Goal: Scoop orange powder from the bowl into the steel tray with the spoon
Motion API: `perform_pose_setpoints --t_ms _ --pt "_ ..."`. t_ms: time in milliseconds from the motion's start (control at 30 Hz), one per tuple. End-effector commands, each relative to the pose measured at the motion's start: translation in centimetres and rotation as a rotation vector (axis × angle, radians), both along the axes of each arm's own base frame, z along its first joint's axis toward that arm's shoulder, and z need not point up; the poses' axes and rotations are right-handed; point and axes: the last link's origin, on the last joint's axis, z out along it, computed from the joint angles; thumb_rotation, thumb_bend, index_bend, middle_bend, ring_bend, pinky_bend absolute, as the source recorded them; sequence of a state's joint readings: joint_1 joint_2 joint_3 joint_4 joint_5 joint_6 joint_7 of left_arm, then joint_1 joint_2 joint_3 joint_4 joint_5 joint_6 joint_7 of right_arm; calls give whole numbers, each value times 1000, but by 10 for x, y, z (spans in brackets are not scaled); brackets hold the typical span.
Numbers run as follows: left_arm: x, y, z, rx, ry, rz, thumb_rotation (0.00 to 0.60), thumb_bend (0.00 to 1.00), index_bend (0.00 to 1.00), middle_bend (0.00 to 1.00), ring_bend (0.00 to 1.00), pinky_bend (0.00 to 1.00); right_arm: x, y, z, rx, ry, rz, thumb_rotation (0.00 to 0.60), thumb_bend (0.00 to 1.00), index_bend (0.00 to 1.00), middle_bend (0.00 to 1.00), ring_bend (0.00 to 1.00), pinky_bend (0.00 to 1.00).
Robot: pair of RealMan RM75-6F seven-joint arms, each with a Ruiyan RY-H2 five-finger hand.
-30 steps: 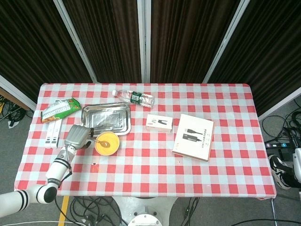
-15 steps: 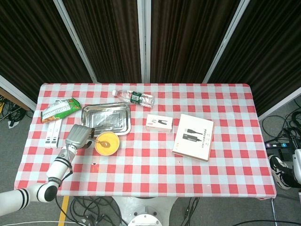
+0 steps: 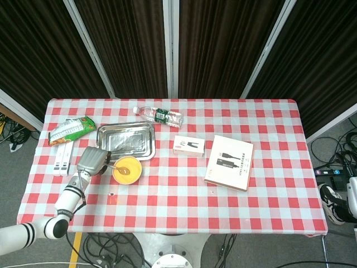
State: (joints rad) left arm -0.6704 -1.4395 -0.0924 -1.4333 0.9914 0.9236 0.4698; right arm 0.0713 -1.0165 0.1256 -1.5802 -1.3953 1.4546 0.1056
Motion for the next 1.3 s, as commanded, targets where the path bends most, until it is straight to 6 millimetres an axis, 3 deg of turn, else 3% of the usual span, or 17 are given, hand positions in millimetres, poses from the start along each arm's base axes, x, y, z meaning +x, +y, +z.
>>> perform_pose_setpoints --t_ms 33,367,567,767,1067,1300 --pt "2 0 4 14 14 -16 600 420 654 989 964 1000 0 0 0 -1 0 2 600 148 85 221 33 115" --pt "28 1 10 123 277 -222 600 452 666 995 966 1000 2 0 0 0 1 7 600 148 86 221 33 115" --pt "42 0 -3 219 433 -333 600 493 685 1000 973 1000 0 1 1 -3 1 -1 600 148 85 222 33 115" --pt "43 -10 -21 260 553 -457 600 496 696 1000 978 1000 -1 1 1 -1 0 -6 600 148 86 222 33 115" --pt "43 -28 -52 231 610 -546 600 497 696 1000 979 1000 0 1 0 3 -1 -3 600 148 85 222 33 115" --pt "46 -29 -55 182 483 -477 600 497 699 1000 980 1000 -1 2 0 0 -2 -10 600 148 86 223 33 115"
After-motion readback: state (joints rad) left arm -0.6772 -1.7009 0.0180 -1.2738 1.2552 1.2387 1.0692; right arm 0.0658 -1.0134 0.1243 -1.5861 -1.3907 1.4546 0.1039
